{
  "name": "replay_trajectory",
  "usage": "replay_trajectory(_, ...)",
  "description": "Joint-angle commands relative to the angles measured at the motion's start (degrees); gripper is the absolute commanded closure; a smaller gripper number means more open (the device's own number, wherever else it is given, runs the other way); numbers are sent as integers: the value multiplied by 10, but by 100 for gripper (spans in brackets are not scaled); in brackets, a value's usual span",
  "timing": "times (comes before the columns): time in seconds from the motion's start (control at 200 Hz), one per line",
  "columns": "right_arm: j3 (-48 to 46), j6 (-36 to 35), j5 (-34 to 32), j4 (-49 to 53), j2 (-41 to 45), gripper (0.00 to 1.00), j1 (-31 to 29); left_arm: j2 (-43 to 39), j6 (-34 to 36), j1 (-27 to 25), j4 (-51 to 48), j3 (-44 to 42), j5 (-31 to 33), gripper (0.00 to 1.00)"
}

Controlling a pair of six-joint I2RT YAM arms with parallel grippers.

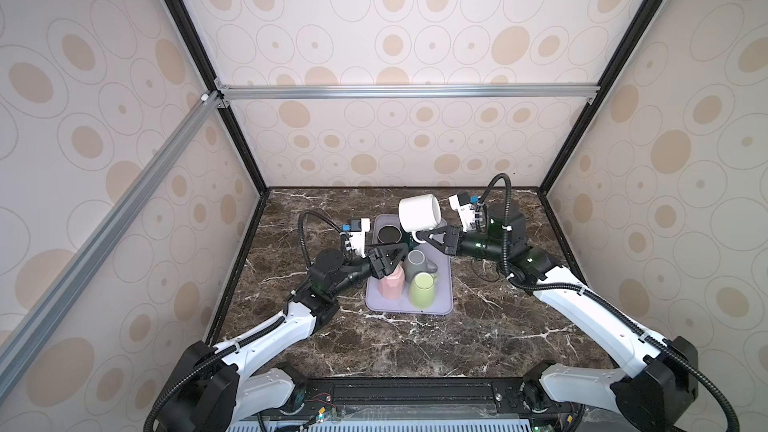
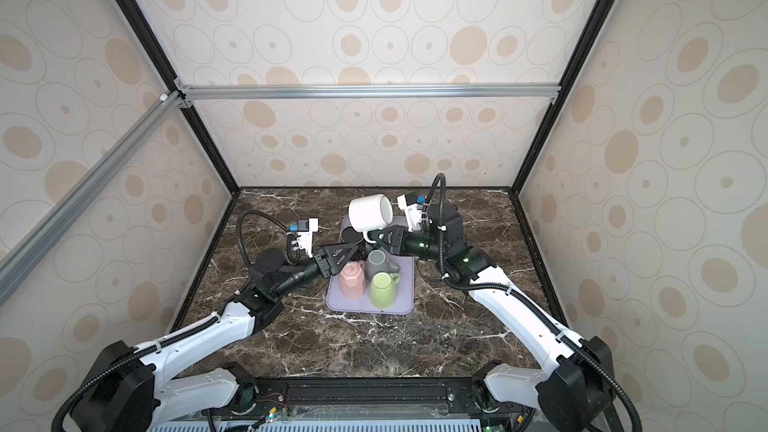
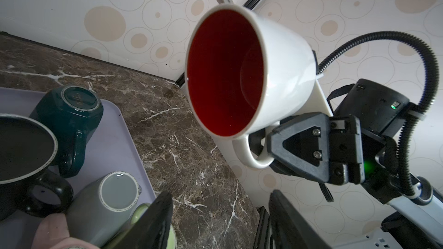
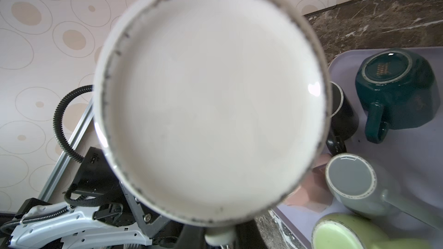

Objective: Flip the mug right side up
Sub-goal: 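Grasp the white mug's body with the left gripper, rotating it upright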

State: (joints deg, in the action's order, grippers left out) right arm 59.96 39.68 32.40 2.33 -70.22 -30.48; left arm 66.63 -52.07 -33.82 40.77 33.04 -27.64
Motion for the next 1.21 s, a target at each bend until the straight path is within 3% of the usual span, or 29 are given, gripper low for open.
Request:
replay_trajectory(0.0, 0, -2, 22, -84, 0, 100, -8, 9, -15, -5, 51, 30, -23, 36)
replay_trajectory(0.07, 1, -8, 32, -89, -8, 100, -13, 18, -20, -5, 62, 34, -29, 36)
replay_trajectory(0.145, 0, -15, 42, -97, -15, 100, -16, 32, -25, -5, 74, 39, -41, 47)
replay_trajectory(0.375, -15, -17, 50, -126, -30, 100, -25, 64, -44, -5, 114, 48, -51, 51)
replay_trajectory(0.62, -31, -16, 61, -145, -31, 100, -25, 73, -29, -5, 90, 71, -43, 57)
replay_trajectory(0.81, -38, -15, 66, -152, -37, 100, -25, 81, -39, -5, 86, 79, -39, 98)
replay_trajectory(1.2, -30, -18, 79, -154, -54, 100, -26, 91, -33, -5, 81, 86, -51, 97)
